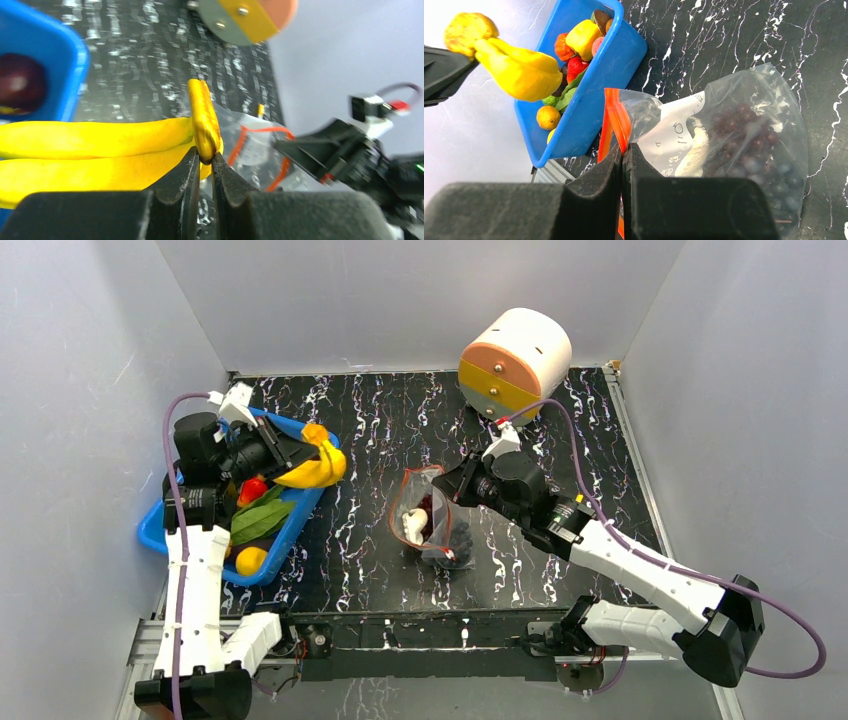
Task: Place the food in the zip-top bag and seal the zipper
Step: Pick up the fake fruit from the bin, then place the fake fruit in the zipper food storage bag.
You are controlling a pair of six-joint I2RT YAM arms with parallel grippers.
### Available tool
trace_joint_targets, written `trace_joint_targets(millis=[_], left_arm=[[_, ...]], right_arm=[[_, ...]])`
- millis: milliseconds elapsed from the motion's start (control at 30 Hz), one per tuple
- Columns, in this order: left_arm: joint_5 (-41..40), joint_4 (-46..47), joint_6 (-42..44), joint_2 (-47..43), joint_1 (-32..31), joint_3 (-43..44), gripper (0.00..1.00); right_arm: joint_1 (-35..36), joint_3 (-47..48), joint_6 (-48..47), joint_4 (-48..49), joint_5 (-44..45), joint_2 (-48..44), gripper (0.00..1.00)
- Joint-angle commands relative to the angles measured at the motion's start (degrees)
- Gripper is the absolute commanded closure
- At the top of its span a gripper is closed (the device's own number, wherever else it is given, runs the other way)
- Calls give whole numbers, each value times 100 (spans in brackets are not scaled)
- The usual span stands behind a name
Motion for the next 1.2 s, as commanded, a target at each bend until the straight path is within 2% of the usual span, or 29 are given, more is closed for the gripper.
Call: trace_joint_targets(millis=[0, 133, 367, 467, 567, 700, 767, 833, 1000, 1167], left_arm=[[1529, 1040, -849, -206, -194, -145, 100], [2056, 2057, -1777, -327, -296, -570, 100], [2301, 2974, -2799, -327, -502, -794, 100], [2397, 3944, -3704, -348, -535, -1077, 100], [2351, 5265, -4877, -391, -552, -1431, 100], [2180, 7614, -6829, -255, -669, -2092, 100], [1993, 8223, -7383, -210, -780, -2203, 100], [1786, 8358, -7565, -245, -932, -2198, 100], [1478, 8039, -7538, -447, -1225, -2111, 100], [1186, 8380, -8000, -543, -1378, -2407, 100]], right_arm=[[8, 243, 173, 475, 189, 29, 100], [8, 250, 372, 565, 261, 60, 100], [5, 305, 652, 823, 249, 197, 100], [9, 273, 803, 934, 314, 228, 100], [3, 263, 960, 1037, 404, 250, 100], [6, 286, 1221, 1238, 379, 290, 100], [3, 305, 1339, 1369, 290, 311, 100], [0, 330, 1440, 1456, 278, 328, 100], [2, 311, 1645, 1644, 346, 304, 100], [0, 275, 1779, 1728, 291, 245, 100]])
